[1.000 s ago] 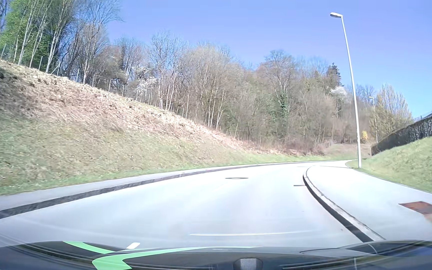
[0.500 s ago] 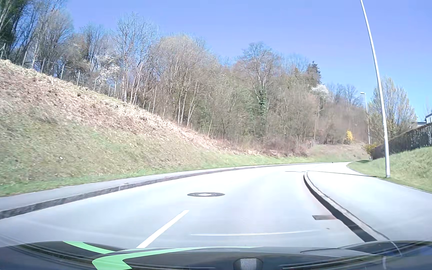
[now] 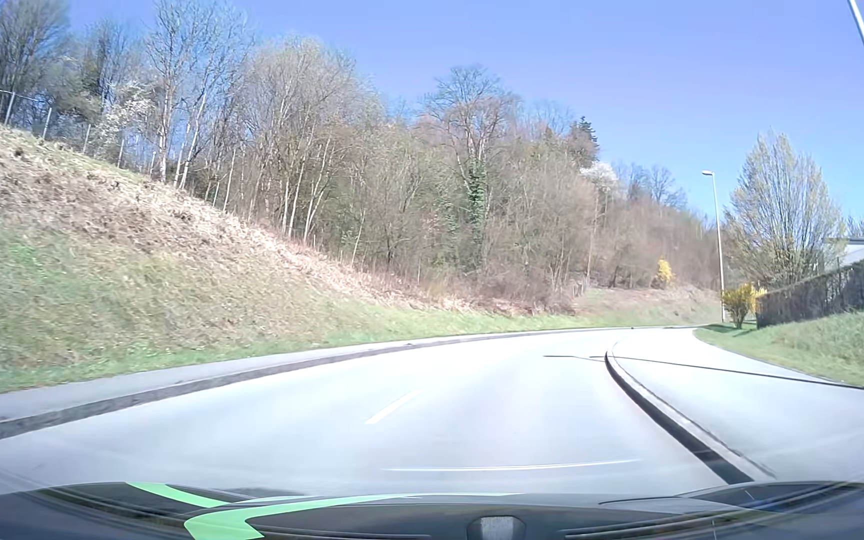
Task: Follow the waypoints while adhering to traffic rules and regulations
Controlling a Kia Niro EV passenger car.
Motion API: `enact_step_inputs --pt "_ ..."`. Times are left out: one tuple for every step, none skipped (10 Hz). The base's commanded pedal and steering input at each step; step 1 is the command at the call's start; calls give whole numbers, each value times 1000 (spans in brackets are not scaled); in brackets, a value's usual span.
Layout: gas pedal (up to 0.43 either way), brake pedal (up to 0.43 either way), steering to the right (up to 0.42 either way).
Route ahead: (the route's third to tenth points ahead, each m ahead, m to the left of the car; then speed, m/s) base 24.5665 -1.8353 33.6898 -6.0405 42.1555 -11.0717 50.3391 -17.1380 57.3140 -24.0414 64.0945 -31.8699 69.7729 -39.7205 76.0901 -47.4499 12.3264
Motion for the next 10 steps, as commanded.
enact_step_inputs --pt "268 0 73" --pt "268 0 73" --pt "268 0 72" --pt "280 0 70" --pt "280 0 70" --pt "280 0 69" --pt "280 0 68" --pt "280 0 69" --pt "280 0 69" --pt "280 0 69"
